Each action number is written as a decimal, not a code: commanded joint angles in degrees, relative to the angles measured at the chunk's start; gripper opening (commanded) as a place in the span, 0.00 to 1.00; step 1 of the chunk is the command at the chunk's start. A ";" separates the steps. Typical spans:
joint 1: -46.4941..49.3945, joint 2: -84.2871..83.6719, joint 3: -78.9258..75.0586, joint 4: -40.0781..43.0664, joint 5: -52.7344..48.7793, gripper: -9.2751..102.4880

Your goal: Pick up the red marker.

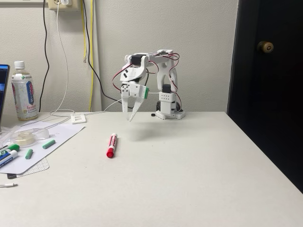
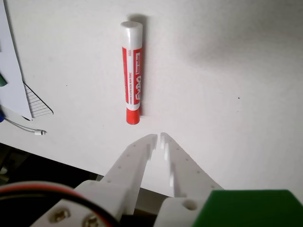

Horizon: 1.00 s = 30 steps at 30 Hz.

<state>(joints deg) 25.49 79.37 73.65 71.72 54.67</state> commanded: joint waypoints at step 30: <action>2.29 -26.72 -43.07 19.69 -8.00 0.18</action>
<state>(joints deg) 27.42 52.47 32.96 90.88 47.37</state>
